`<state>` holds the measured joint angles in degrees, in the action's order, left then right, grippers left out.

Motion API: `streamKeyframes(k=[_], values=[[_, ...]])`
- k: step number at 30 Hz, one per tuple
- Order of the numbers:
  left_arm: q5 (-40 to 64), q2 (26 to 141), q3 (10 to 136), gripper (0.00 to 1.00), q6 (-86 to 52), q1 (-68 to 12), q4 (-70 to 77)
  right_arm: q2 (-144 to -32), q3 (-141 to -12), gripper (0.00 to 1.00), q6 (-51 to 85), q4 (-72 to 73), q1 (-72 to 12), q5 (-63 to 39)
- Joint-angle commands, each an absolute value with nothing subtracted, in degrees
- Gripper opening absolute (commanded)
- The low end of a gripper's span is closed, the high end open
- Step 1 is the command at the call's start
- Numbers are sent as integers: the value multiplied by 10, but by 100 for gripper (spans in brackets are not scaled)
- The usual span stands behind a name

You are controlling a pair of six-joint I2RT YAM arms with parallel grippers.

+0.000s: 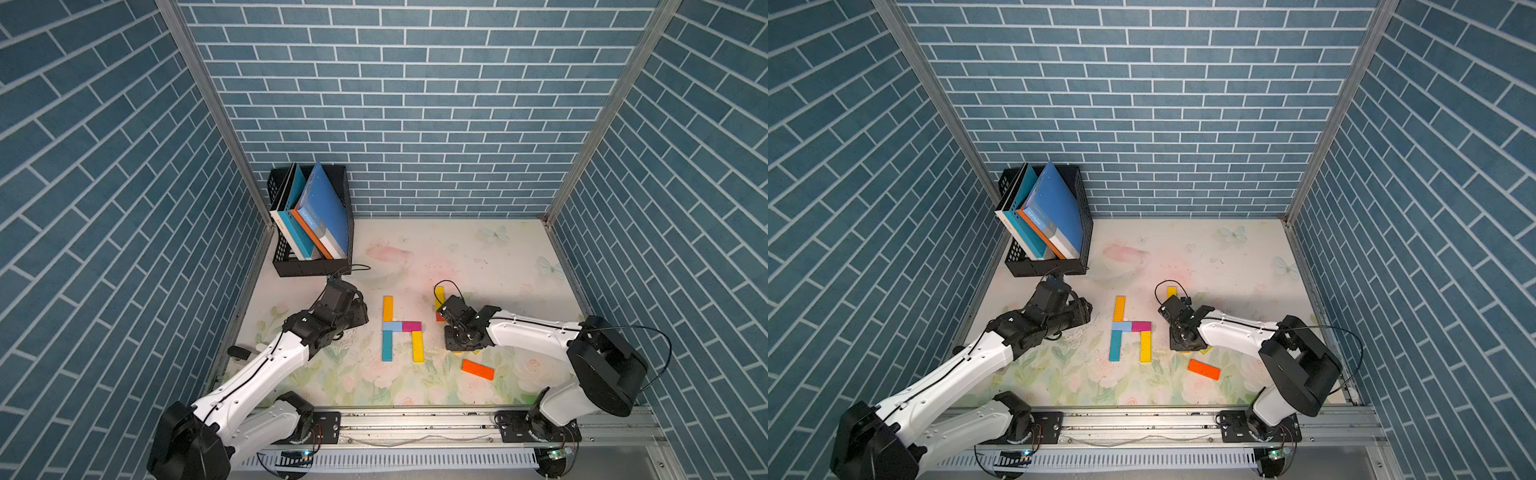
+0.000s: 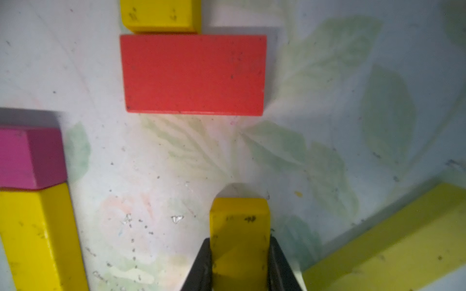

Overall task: Assemble the letter h with building blocks
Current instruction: Pick up the building block from the center of the board, then place the building block at the center of the board, then move the building block to the center of the board.

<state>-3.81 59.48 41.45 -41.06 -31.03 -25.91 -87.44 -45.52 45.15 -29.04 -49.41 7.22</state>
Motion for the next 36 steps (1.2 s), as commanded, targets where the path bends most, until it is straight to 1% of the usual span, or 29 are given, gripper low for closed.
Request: streamKeyframes(k=[1,4,6,8,13,14,15,16,17,18,19,24,26,28,31,34,36], values=[[-47,597,427,62,-404,-306,-266,-838,-480,21,452,-356,-484,105],[-46,596,429,62,-404,-306,-266,-813,-495,21,430,-375,-429,112],[-47,595,429,62,-403,-306,-265,-816,-499,21,407,-366,-382,103],[-46,595,427,62,-403,-304,-265,-847,-511,22,389,-353,-357,103],[-48,592,420,62,-402,-303,-266,-950,-559,21,368,-323,-333,108],[-48,592,420,62,-402,-302,-266,-966,-568,25,367,-322,-329,111],[-49,593,418,62,-401,-302,-268,-978,-572,33,367,-324,-325,111],[-49,592,419,62,-400,-302,-269,-984,-574,44,367,-325,-326,105],[-49,592,419,62,-399,-302,-271,-984,-569,53,368,-327,-328,98],[-50,591,419,62,-398,-301,-273,-975,-558,58,371,-328,-331,95],[-50,590,420,62,-397,-301,-273,-963,-546,61,375,-328,-335,96],[-43,599,423,62,-395,-301,-268,-884,-469,67,392,-339,-339,117],[-41,609,428,61,-392,-301,-266,-873,-451,67,401,-356,-329,140],[-41,613,431,61,-392,-301,-266,-864,-443,65,410,-366,-313,163],[-45,609,428,61,-392,-301,-265,-844,-438,65,412,-353,-284,167],[-47,603,419,62,-394,-301,-264,-840,-447,68,418,-340,-275,172],[-48,600,413,62,-395,-301,-265,-831,-454,70,419,-319,-277,144]])
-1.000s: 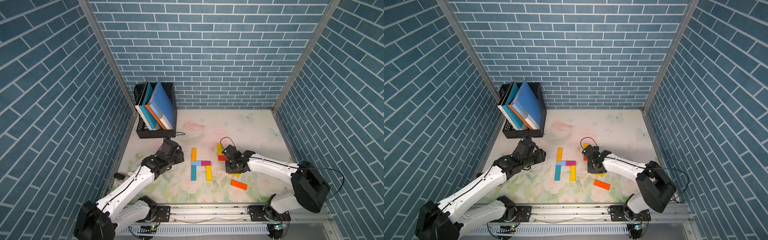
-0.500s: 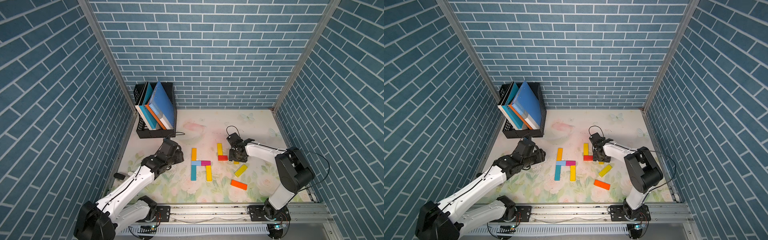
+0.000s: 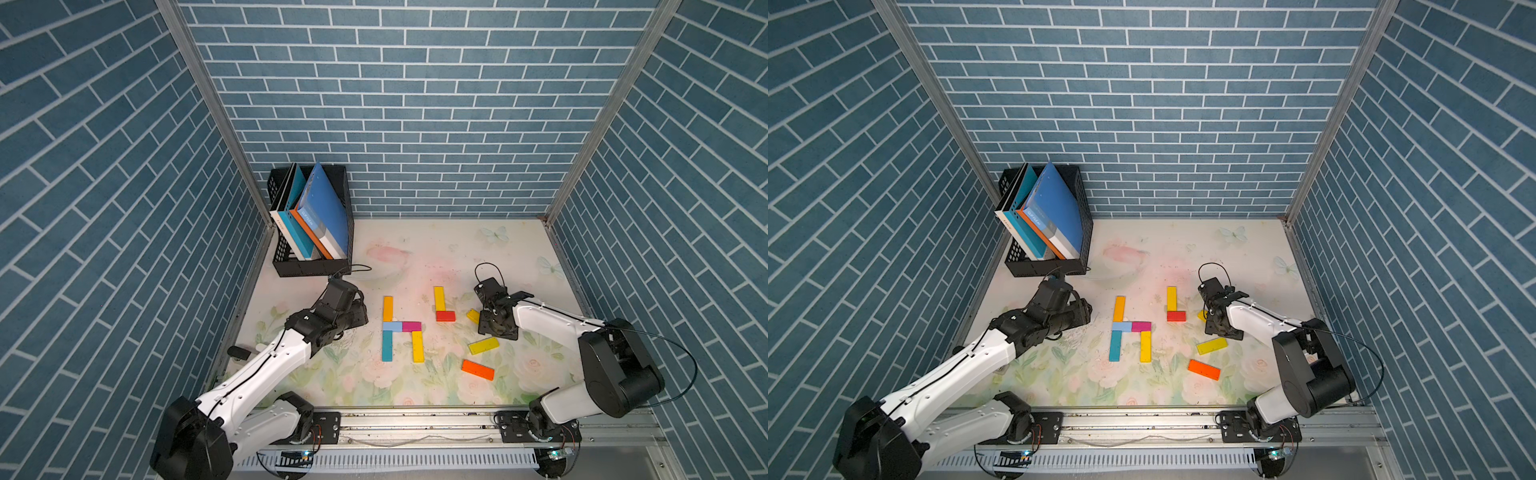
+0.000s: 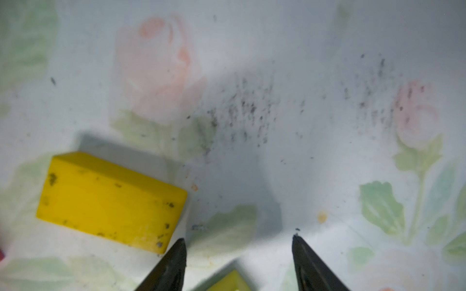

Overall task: Assemble the letter h with building blocks
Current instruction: Move the building block to the center of the board, then adjust the building block at the center of the board.

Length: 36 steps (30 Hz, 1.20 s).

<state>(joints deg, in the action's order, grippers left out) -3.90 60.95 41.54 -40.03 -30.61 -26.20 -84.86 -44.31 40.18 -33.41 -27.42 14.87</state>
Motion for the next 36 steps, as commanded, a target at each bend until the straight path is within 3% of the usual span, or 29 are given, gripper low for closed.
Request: streamKeyframes(k=[1,6,17,22,26,30,33,36], values=[[-48,599,411,61,-395,-301,-265,-818,-454,71,419,-304,-280,121],[-52,594,407,62,-395,-299,-264,-778,-456,82,447,-243,-295,55],[-49,601,395,62,-394,-298,-254,-920,-527,87,593,-273,-294,120],[-47,605,390,62,-392,-297,-249,-932,-518,83,608,-277,-299,117],[-37,618,388,62,-392,-296,-238,-926,-495,66,607,-273,-299,114],[-32,627,392,61,-390,-296,-236,-920,-479,56,592,-273,-299,115],[-34,623,394,62,-388,-296,-238,-918,-476,55,558,-274,-299,125],[-36,623,396,62,-385,-294,-243,-928,-478,64,508,-279,-298,129]])
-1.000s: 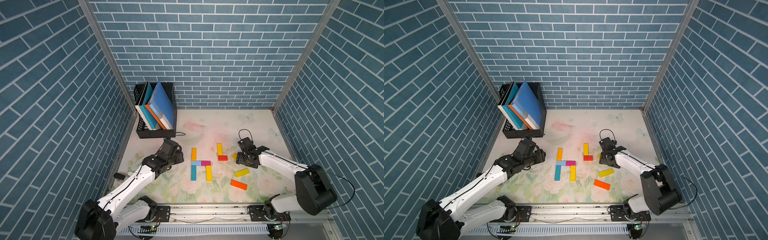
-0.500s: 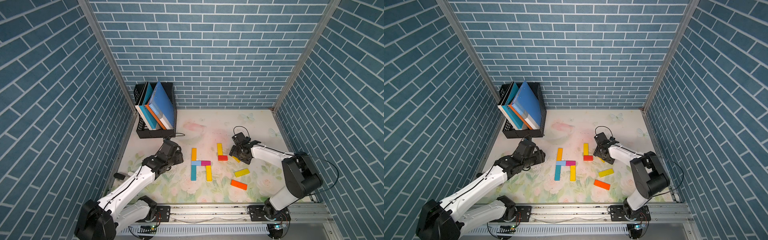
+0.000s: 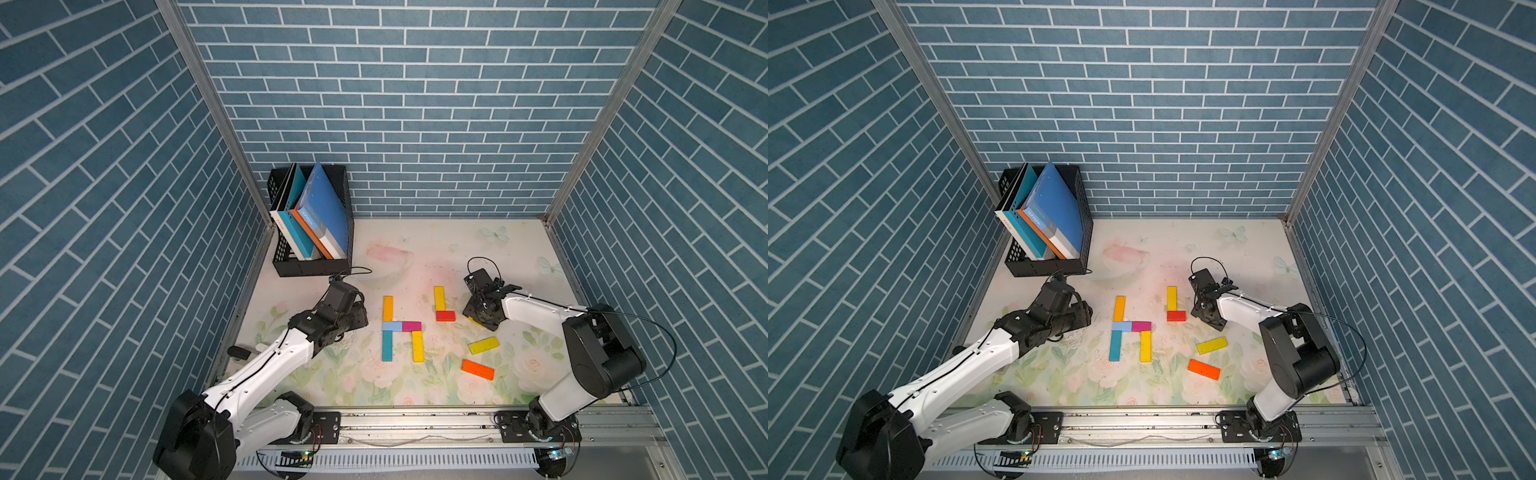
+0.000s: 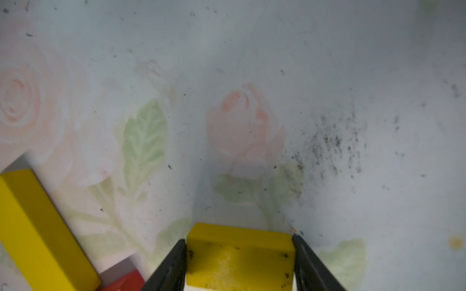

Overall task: Assemble the letter h with building blocks
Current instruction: Adjust the building block at the center of the board.

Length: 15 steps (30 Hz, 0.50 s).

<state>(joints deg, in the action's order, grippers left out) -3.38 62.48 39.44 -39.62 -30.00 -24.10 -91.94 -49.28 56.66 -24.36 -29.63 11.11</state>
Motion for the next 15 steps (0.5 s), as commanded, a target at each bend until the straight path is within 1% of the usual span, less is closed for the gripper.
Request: streamKeyframes(k=[1,2,4,7,10,15], values=[[-36,622,396,62,-384,-294,-244,-928,-475,68,500,-282,-298,133],[-36,621,396,62,-384,-294,-244,-925,-468,70,487,-275,-299,129],[-36,620,395,62,-385,-293,-244,-911,-452,70,467,-253,-299,113],[-36,619,394,62,-385,-292,-244,-890,-434,65,448,-234,-299,100],[-37,617,395,62,-385,-291,-245,-880,-436,55,427,-232,-299,107],[-41,617,398,62,-386,-290,-248,-874,-470,50,339,-213,-299,87]])
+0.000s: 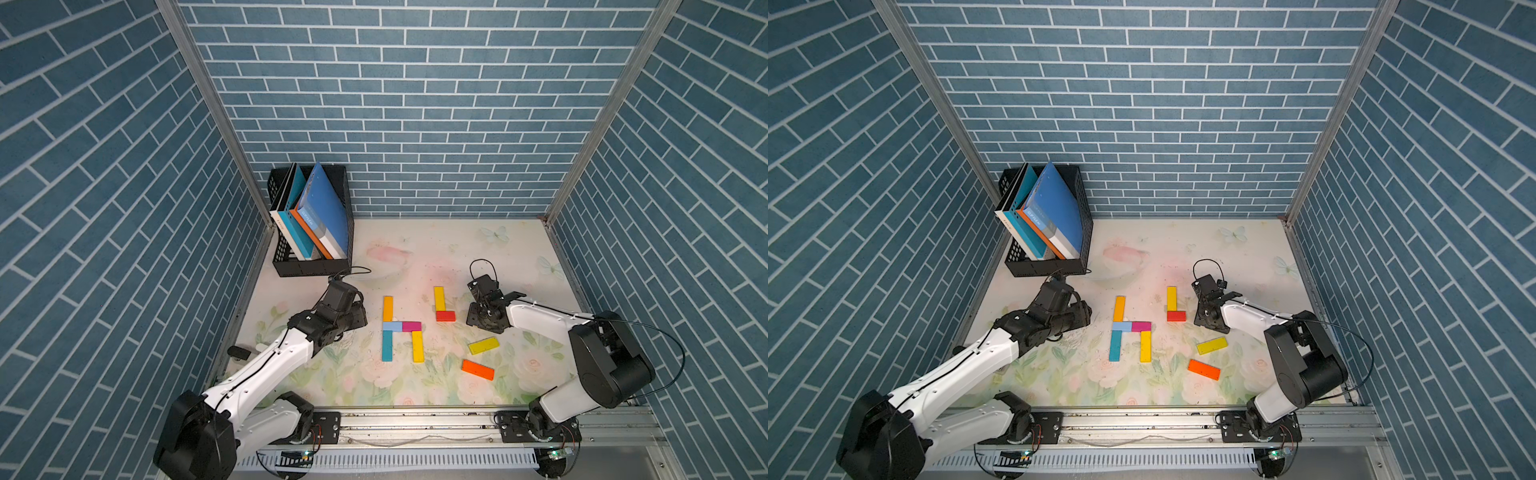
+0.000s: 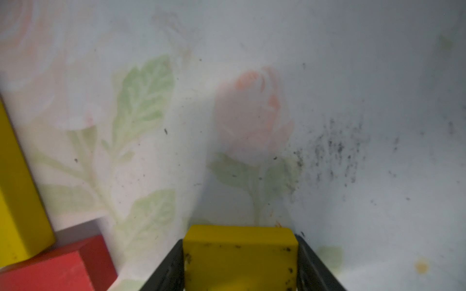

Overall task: Assemble the letter h with building blocks
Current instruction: Adjust the building block at the center of the board.

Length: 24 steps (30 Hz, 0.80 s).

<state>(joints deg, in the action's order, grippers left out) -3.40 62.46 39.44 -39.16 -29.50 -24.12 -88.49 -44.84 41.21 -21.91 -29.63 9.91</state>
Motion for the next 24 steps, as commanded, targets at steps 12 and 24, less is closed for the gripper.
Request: streamKeyframes(k=[12,24], values=[[-40,627,394,61,-391,-288,-240,-913,-492,50,255,-198,-321,72],[-31,628,389,61,-393,-288,-236,-895,-481,78,285,-213,-298,110]])
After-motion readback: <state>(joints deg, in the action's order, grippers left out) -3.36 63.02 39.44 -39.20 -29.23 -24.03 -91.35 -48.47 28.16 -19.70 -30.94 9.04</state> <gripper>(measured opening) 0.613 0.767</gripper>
